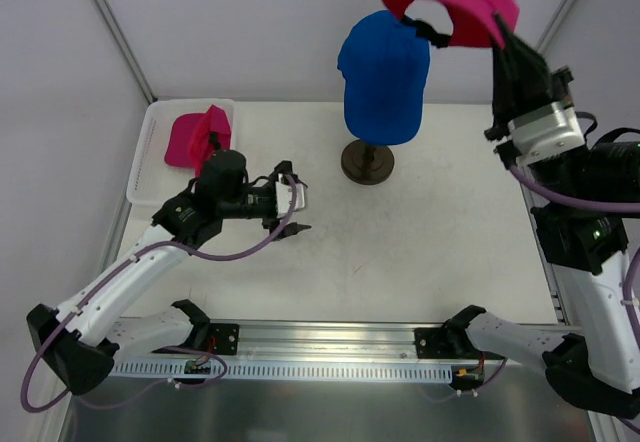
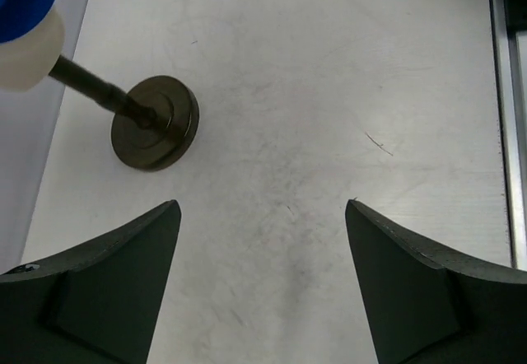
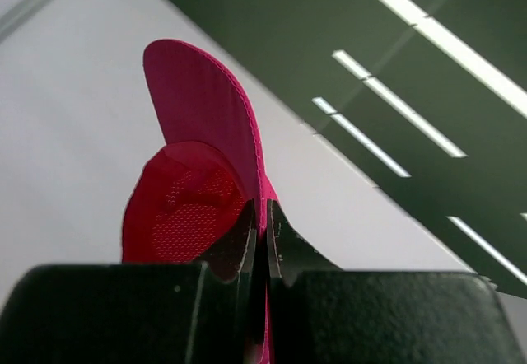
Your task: Stack the hats
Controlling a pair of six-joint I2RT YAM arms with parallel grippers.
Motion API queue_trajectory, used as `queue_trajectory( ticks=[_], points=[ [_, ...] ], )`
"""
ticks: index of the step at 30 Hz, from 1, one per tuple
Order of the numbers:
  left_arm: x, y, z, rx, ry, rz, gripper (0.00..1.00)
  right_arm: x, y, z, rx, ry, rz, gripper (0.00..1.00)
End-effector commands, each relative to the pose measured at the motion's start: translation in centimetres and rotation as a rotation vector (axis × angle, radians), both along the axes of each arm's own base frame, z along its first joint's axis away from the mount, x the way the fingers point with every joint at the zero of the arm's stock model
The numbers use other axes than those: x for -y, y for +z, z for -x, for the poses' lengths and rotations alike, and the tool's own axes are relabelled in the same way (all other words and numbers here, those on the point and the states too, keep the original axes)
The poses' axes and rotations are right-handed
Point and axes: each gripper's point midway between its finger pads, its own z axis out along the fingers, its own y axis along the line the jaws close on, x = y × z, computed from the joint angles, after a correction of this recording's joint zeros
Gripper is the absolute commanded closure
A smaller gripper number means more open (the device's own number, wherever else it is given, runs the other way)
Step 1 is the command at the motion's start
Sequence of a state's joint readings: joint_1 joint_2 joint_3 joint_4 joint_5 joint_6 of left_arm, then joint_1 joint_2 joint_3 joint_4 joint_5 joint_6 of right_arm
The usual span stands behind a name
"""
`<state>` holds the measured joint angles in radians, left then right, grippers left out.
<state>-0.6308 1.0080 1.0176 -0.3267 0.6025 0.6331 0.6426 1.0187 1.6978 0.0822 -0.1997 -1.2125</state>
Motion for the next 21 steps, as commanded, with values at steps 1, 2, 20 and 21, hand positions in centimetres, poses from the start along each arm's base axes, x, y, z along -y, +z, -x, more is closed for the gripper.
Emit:
queue_trajectory(
  ticks=[1,2,20,21],
  points=[
    [2.7,1.7,-1.2,0.247,-0.139,-0.017,0.18,2.2,5.6,-2.5,0.199,-0.107,-0.223,1.00],
    [3.8,2.2,-1.3,0.311,-0.175,-0.014,0.18,2.9,5.9,-4.1,0.225,-0.132,-0.223,1.00],
    [13.3,1.9,-3.5,0.329,-0.291,0.035,0.19,-1.3,-4.1,-25.9,0.181,0.154,0.176,1.00],
    [13.5,1.6,-3.5,0.326,-0.291,0.031,0.18,-1.6,-4.7,-26.1,0.168,0.168,0.184,1.00]
  ],
)
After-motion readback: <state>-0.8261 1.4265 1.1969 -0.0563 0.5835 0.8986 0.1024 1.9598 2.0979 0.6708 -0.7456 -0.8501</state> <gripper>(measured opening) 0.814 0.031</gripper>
